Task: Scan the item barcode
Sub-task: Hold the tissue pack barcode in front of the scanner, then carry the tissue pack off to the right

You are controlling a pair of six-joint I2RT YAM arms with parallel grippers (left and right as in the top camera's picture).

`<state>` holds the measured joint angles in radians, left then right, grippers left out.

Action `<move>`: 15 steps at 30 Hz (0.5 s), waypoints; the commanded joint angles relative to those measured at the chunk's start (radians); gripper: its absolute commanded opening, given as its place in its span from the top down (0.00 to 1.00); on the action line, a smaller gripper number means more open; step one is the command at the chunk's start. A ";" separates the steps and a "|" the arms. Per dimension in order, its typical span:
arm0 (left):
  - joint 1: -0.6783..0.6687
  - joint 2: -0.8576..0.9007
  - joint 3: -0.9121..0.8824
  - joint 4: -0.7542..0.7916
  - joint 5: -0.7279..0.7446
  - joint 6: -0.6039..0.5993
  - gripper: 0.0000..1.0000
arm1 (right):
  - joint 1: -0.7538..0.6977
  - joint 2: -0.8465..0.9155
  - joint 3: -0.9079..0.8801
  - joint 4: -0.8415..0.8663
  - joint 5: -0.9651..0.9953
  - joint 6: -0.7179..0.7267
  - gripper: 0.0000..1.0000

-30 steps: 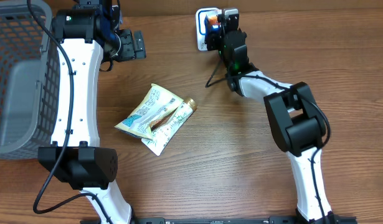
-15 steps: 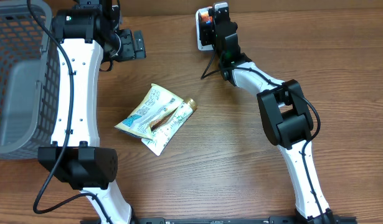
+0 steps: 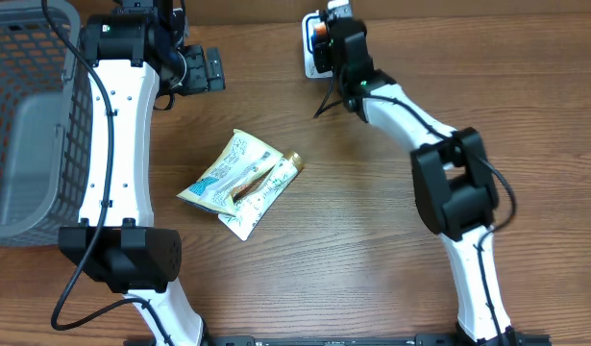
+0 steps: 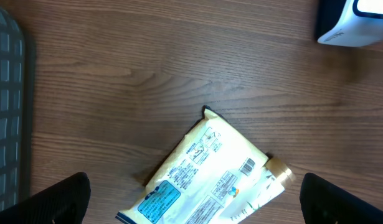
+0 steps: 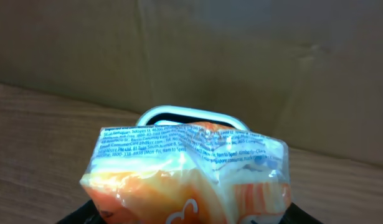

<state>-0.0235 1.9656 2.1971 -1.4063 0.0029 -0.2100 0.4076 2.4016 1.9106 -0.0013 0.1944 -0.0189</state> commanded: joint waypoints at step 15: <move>0.010 -0.009 -0.005 0.001 -0.013 -0.014 0.00 | -0.243 -0.455 -0.045 -1.249 0.217 0.463 0.41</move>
<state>-0.0235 1.9656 2.1967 -1.4059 -0.0006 -0.2100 0.2714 1.9156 1.9156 -1.2152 0.3740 0.2951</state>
